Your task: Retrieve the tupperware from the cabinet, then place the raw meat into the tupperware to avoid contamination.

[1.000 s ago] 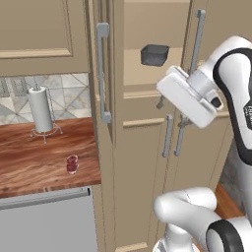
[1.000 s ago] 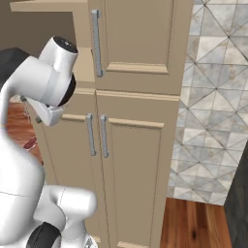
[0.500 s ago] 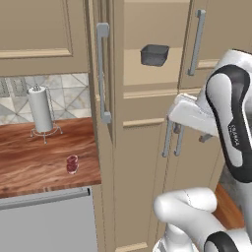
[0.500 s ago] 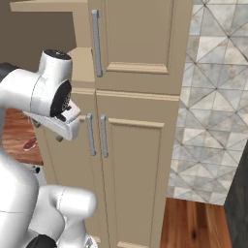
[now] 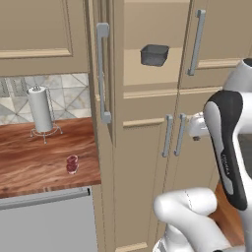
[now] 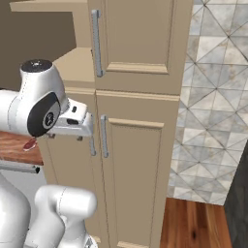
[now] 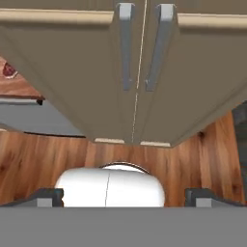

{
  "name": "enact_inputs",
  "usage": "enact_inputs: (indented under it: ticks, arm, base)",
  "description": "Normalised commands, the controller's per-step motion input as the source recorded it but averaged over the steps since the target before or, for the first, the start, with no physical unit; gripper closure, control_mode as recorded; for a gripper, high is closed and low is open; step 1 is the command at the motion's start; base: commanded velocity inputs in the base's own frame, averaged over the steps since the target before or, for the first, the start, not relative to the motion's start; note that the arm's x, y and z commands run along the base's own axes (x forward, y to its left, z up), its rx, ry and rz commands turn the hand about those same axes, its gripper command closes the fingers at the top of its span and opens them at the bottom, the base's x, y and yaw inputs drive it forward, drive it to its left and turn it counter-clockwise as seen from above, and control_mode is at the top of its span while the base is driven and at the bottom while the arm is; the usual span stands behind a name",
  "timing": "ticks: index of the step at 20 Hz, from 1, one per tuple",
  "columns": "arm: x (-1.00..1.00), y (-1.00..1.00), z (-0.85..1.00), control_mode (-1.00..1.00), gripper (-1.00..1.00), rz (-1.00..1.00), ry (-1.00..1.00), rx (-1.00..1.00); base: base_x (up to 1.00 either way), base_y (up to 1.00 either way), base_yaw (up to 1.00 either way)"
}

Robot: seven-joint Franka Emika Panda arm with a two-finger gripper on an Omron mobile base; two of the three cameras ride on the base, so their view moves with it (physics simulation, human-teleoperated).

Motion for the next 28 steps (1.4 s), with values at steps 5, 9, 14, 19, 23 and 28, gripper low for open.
enact_inputs:
  ticks: [5, 9, 14, 19, 23, 28]
  arm:
    - [0.01, -0.24, 0.32, -1.0, -1.0, 0.19, -0.36, -0.1]
    - [0.08, -0.06, 0.44, -1.0, -1.0, 0.07, -0.42, -0.08]
    - [0.23, 0.0, 0.55, -1.0, -1.0, -0.02, -0.33, -0.07]
    - [0.24, 0.0, 0.48, -1.0, -1.0, -0.21, -0.23, -0.02]
    - [0.13, 0.04, 0.56, -1.0, -1.0, -0.21, -0.25, 0.04]
    - [0.01, 0.08, 0.57, -1.0, -1.0, -0.09, -0.15, 0.11]
  base:
    - [0.0, 0.0, 0.0]
    - [0.0, 0.0, 0.0]
    - [0.0, 0.0, 0.0]
    - [0.0, 0.0, 0.0]
    - [0.0, 0.0, 0.0]
    - [0.0, 0.0, 0.0]
